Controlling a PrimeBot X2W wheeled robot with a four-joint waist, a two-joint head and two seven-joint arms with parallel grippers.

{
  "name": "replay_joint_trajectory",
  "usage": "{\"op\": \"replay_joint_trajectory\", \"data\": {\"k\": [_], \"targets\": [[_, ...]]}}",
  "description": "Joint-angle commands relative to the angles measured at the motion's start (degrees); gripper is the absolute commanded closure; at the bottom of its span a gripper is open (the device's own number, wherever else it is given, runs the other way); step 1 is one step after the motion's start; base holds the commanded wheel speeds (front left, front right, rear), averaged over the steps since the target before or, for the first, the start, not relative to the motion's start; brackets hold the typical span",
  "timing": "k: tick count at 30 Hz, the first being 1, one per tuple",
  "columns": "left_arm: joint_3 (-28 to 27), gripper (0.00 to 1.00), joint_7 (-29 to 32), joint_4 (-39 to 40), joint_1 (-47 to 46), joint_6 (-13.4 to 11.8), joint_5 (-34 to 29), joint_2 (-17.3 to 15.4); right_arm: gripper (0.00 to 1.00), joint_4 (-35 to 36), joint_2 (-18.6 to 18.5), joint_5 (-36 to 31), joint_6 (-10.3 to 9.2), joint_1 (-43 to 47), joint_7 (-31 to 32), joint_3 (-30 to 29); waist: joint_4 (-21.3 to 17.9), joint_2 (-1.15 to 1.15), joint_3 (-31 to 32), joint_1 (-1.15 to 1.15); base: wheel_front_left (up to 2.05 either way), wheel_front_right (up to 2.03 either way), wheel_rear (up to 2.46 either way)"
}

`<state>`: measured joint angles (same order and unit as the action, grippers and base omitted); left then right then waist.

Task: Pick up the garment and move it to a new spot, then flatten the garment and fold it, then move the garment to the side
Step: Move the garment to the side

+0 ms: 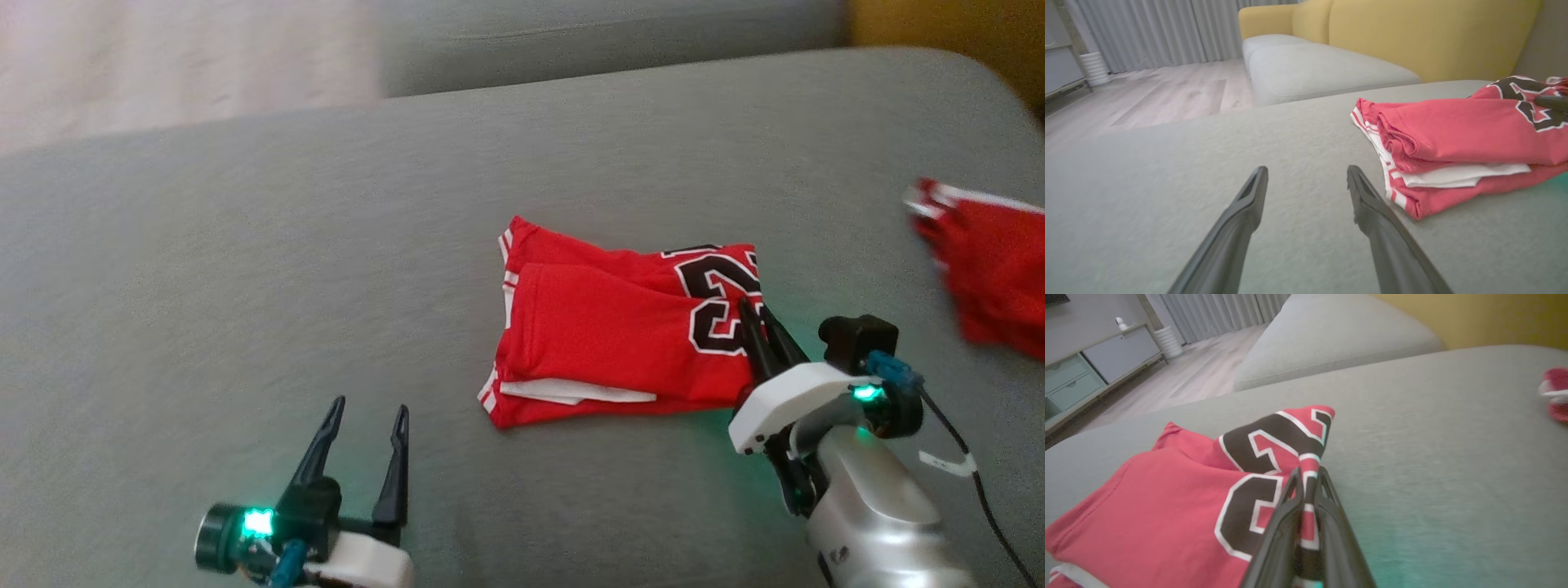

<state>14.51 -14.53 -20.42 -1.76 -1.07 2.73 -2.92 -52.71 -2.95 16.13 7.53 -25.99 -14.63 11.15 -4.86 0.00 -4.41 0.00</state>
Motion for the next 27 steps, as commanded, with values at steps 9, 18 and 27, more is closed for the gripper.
{"op": "replay_joint_trajectory", "data": {"k": [9,18,27], "targets": [[0.55,0.0,-0.47,1.62,-5.77,-0.01,1.02,0.03,1.0,4.85,0.07,-2.46,-0.04,-1.9,-0.37,-0.28,-20.05,0.0,-2.76,0.0,0.0,0.0,0.0],[1.54,0.0,-0.47,0.02,-7.26,1.06,-0.51,-0.09,1.0,5.32,-2.35,-10.02,-0.04,-11.23,-0.37,-6.0,-19.31,0.0,-6.05,0.0,0.0,0.0,0.0],[1.03,0.0,-0.47,-0.41,-8.14,1.41,-1.35,-0.71,0.64,-1.25,-16.24,-23.89,-0.04,-21.32,0.93,-18.63,-13.43,0.0,-8.32,0.0,0.0,0.0,0.0]]}}
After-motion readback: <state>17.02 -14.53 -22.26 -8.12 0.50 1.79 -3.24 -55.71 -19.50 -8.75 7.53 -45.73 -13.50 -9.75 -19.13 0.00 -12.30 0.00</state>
